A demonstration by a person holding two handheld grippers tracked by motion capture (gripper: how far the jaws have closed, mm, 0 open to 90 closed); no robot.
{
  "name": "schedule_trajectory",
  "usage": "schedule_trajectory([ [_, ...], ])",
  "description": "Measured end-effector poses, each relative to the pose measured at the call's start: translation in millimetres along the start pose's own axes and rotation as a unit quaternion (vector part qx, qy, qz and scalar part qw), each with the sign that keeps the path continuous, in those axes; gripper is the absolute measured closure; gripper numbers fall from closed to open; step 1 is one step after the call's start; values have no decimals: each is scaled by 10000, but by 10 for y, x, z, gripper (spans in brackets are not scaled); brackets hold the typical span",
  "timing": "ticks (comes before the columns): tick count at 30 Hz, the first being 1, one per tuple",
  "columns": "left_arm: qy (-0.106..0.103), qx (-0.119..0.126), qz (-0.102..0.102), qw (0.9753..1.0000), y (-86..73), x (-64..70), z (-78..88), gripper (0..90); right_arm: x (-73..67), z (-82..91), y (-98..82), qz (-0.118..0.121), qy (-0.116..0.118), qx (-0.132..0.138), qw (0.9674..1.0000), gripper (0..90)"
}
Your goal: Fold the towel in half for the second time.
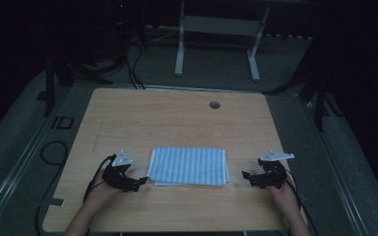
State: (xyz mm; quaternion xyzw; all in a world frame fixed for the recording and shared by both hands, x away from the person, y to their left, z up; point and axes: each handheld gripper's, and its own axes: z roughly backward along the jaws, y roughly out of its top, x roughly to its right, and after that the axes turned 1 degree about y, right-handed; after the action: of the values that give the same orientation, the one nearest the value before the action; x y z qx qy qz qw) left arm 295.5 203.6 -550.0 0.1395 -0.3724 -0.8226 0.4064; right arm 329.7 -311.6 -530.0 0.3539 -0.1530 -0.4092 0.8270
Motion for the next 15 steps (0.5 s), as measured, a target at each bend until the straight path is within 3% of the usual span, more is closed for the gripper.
schedule_trajectory([
  [3, 60, 106, 131, 9998, -74, -53, 50, 84, 72, 34, -83, -118, -180, 89, 9997, 119],
  [6, 128, 162, 226, 9995, -121, -103, 87, 84, 163, 72, -165, -381, -447, 108, 9982, 128],
  [11, 192, 258, 382, 9988, -160, -151, 125, 84, 335, 141, -275, -931, -728, 299, 9925, 129],
  [15, 272, 357, 476, 9979, -182, -199, 186, 84, 404, 177, -333, -1031, -1033, 267, 9889, 129],
])
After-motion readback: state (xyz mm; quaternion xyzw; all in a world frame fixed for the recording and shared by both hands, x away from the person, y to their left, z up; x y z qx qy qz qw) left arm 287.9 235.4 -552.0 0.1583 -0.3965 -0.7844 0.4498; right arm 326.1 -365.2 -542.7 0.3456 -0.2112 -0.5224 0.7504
